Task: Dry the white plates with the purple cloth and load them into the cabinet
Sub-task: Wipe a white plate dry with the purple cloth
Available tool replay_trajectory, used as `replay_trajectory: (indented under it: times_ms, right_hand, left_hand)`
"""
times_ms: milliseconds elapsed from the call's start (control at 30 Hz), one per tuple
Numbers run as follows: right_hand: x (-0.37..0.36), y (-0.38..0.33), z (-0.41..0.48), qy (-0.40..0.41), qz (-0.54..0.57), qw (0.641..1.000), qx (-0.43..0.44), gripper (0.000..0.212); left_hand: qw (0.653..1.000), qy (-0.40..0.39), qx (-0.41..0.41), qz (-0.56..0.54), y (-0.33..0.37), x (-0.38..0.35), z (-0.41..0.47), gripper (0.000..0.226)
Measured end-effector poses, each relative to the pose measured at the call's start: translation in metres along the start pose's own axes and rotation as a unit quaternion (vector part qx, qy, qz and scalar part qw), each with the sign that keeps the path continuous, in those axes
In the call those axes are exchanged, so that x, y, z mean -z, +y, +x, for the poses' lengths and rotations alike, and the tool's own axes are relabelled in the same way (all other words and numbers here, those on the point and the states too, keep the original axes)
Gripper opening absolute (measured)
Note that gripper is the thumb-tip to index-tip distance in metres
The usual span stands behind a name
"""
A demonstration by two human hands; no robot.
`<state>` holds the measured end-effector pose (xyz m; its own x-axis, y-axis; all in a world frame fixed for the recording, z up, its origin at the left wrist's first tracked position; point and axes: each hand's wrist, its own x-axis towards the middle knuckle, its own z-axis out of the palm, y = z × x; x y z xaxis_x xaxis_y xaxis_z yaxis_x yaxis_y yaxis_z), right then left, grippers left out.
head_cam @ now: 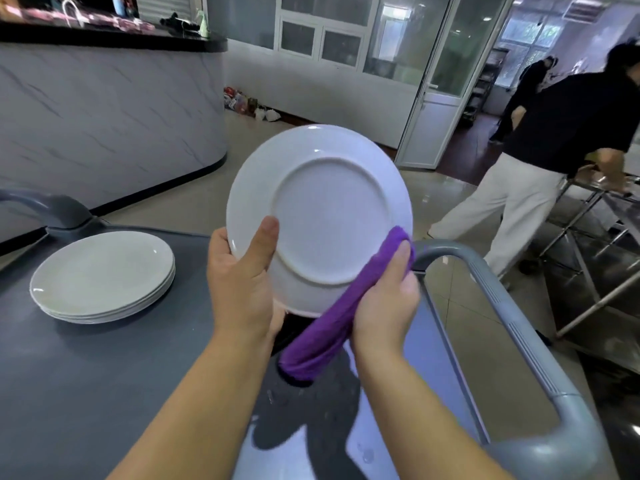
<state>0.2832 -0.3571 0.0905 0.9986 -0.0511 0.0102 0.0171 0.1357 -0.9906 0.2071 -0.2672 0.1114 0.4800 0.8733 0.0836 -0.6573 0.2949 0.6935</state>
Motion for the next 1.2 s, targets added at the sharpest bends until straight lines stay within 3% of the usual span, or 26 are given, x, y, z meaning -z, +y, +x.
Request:
replay_trajectory:
  times_ms: [100, 233, 367, 467, 567, 700, 833, 1000, 1200]
  right_hand:
    - [0.001, 0.013, -0.004, -0.072, -0.028, 0.997, 0.013, 0.054]
    - [0.017, 0.022, 0.013, -0.182, -0.217, 0.957, 0.066, 0.047]
    - [0.032, 0.024, 0.023, -0.165, -0.324, 0.931, 0.014, 0.031]
    - [0.035, 0.007, 0.036, -0.132, -0.305, 0.943, 0.012, 0.014]
    - [0.03, -0.012, 0.047, -0.14, -0.278, 0.95, 0.021, 0.011]
    - [0.018, -0.031, 0.035, -0.115, -0.251, 0.954, 0.119, 0.023]
    - [0.008, -0.035, 0.025, -0.099, -0.221, 0.947, 0.212, 0.018]
    - [-0.004, -0.03, 0.018, -0.177, -0.206, 0.903, 0.333, 0.034]
    - [0.0, -0.005, 0.007, -0.34, -0.188, 0.78, 0.491, 0.031]
  left_hand:
    - [1.0, 0.028, -0.001, 0.0, 0.0, 0.002, -0.001, 0.016]
    - [0.997, 0.058, -0.015, 0.045, 0.007, 0.015, 0.004, 0.01]
    - [0.988, 0.069, -0.054, 0.123, 0.011, 0.026, 0.008, 0.016]
    - [0.985, 0.071, -0.053, 0.151, 0.01, 0.029, 0.007, 0.018]
    - [0.975, 0.062, -0.065, 0.201, 0.007, 0.028, 0.004, 0.016]
    - [0.961, 0.021, -0.096, 0.26, 0.003, 0.023, -0.004, 0.017]
    - [0.958, -0.001, -0.106, 0.267, 0.001, 0.022, -0.006, 0.021]
    - [0.961, -0.003, -0.096, 0.259, -0.002, 0.021, -0.004, 0.023]
    - [0.972, 0.02, -0.059, 0.227, 0.002, 0.024, 0.003, 0.026]
